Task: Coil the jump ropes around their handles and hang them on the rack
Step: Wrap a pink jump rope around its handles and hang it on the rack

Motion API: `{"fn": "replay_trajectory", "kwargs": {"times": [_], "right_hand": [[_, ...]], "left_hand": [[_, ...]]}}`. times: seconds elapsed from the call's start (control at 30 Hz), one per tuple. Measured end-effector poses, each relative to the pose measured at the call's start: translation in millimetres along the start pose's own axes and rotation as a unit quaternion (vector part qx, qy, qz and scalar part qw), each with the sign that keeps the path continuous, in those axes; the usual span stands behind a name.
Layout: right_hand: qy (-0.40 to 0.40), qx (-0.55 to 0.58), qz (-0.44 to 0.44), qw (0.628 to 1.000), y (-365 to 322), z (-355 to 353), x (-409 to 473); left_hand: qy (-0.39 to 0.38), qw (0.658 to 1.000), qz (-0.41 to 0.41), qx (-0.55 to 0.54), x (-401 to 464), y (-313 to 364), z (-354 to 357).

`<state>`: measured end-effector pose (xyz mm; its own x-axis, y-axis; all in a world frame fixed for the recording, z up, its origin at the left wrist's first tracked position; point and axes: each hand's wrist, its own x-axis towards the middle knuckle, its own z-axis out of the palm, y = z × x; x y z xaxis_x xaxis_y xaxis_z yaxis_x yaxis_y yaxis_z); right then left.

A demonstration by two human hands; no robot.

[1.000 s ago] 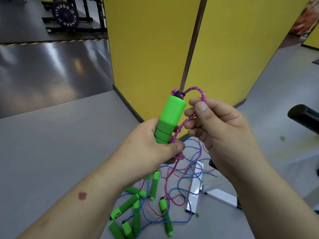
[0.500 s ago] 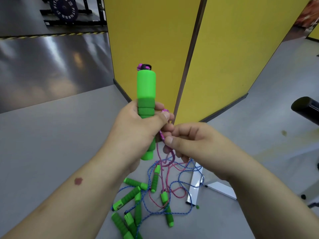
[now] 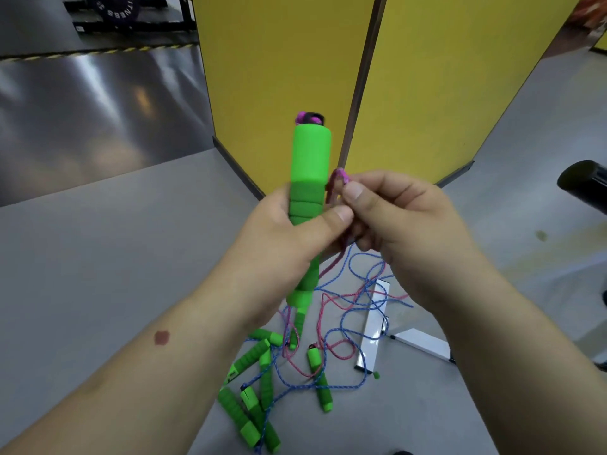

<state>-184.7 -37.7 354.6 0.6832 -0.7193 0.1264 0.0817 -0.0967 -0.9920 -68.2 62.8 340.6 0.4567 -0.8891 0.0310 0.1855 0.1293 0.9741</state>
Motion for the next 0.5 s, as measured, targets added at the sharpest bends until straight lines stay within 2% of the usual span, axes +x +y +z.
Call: {"fn": "replay_trajectory", "kwargs": {"times": [0.1,0.2,0.27,0.37,0.43,0.5], "right_hand": [[0.058,0.044,-0.027,0.997,-4.5,-1.6,1.7],[0.066,0.055,-0.015,0.996,-0.9,-5.8,4.3],[0.030,0.059,0.031,0.997,3.6,-5.0,3.9],[-0.081,0.016,0.120,0.989,5.0,-3.3,-0.5],[-0.154,-0.053,0.138,0.977,2.5,-4.5,-3.6],[-0.180,-0.091,0.131,0.971,-1.3,-6.2,-5.7]], "left_hand": [[-0.004,0.995,0.007,0.102,-3.0,-2.5,6.6],[0.001,0.996,0.004,0.094,-3.8,-0.6,8.9],[0.024,0.999,0.004,0.042,-2.4,1.2,7.1],[0.070,0.997,0.017,-0.004,2.8,7.6,0.0],[0.099,0.995,0.024,-0.019,6.6,10.2,-7.4],[0.118,0.992,0.034,-0.034,9.6,11.1,-14.0]]}}
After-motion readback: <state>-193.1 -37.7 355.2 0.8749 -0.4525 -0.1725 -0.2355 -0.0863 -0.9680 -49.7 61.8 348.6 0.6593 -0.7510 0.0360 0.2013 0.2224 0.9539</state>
